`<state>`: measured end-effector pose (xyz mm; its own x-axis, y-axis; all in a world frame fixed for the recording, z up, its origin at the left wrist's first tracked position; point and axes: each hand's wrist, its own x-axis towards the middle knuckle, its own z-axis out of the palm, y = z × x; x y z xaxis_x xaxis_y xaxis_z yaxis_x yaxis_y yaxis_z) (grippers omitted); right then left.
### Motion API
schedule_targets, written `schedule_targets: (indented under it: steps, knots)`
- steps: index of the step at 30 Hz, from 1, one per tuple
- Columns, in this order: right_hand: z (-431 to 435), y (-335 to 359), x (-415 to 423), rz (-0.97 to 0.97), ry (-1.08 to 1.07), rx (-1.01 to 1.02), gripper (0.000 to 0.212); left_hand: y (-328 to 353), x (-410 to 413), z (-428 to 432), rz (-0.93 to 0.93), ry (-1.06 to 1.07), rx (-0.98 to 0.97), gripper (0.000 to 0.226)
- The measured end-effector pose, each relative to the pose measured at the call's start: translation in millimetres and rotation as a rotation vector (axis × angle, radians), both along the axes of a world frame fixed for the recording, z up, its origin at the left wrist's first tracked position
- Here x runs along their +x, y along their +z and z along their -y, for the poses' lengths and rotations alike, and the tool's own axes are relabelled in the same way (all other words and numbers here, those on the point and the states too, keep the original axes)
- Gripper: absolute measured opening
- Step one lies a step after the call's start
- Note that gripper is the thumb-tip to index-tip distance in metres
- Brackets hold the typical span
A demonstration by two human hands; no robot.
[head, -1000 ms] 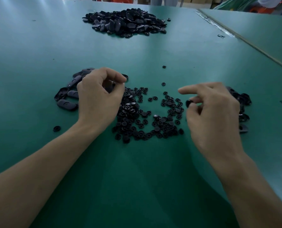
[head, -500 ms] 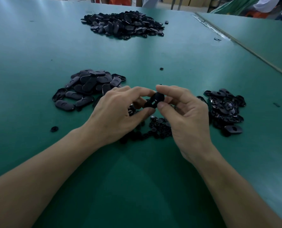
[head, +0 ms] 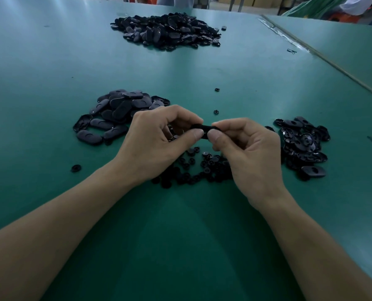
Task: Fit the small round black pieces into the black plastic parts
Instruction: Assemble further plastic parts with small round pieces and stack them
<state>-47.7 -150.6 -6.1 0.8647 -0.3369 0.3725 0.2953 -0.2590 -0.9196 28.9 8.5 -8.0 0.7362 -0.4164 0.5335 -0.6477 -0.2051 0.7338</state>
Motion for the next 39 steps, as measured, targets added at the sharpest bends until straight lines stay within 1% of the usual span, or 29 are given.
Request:
schedule_targets:
  steps: [2,4,6,8,10,11,13,15,18,20,21,25,28,30,34,37,39]
  knots:
    - [0.4,0.2,0.9,0.017,0.003,-0.028,0.02,-0.9,0.5,-0.7,-0.001,-0.005,0.013,0.019]
    - [-0.8,0.5,0.6,0.047,0.002,-0.099,0.022,-1.8,1.4,-1.3,0.036,-0.008,0.054,0.025]
    - [-2.2,1.1,0.0,0.075,-0.007,-0.173,0.027,-2.8,2.6,-0.9,0.084,-0.002,0.068,0.024]
    - [-3.1,1.9,-0.5,0.063,-0.038,-0.206,0.029,-3.6,4.0,-0.4,0.101,0.027,0.052,0.021]
    - [-1.4,2.7,-1.7,0.022,-0.102,-0.284,0.026,-3.8,5.1,-0.1,0.056,0.067,0.012,0.013]
    - [0.5,2.7,-2.4,-0.006,-0.135,-0.363,0.022,-3.7,5.6,-0.1,0.022,0.083,-0.018,0.01]
    - [4.1,1.2,-3.6,-0.106,-0.171,-0.55,0.017,-2.9,7.3,-0.4,-0.031,0.127,-0.068,0.013]
    - [4.9,-1.5,-4.6,-0.212,-0.181,-0.71,0.02,-2.5,9.5,-1.1,-0.068,0.157,-0.091,0.012]
    - [2.3,-2.5,-5.3,-0.268,-0.208,-0.802,0.025,-1.3,10.5,-2.1,-0.101,0.163,-0.099,0.015]
    - [-0.4,-1.2,-5.6,-0.281,-0.236,-0.822,0.024,-0.3,10.4,-2.6,-0.092,0.165,-0.089,0.022]
    - [-1.6,-0.9,-5.2,-0.29,-0.245,-0.825,0.022,0.1,9.8,-2.7,-0.086,0.167,-0.085,0.022]
    - [-5.3,-0.4,-1.4,-0.326,-0.22,-0.786,0.016,0.4,7.6,-1.4,-0.064,0.161,-0.089,0.016]
    - [-8.0,-0.3,-0.1,-0.307,-0.192,-0.77,0.008,0.3,7.4,-1.3,-0.047,0.159,-0.083,0.009]
    - [-9.3,0.0,0.2,-0.264,-0.165,-0.72,0.003,-0.2,7.7,-1.5,-0.049,0.159,-0.117,0.007]
    - [-12.4,2.1,0.4,-0.101,-0.156,-0.569,0.013,-2.0,7.2,-1.2,-0.075,0.158,-0.17,0.012]
    - [-13.1,2.4,0.0,-0.002,-0.174,-0.513,0.008,-2.4,7.0,-0.9,-0.084,0.16,-0.181,0.018]
    - [-12.8,2.1,0.3,0.024,-0.186,-0.499,0.012,-2.2,6.2,-0.4,-0.078,0.144,-0.175,0.015]
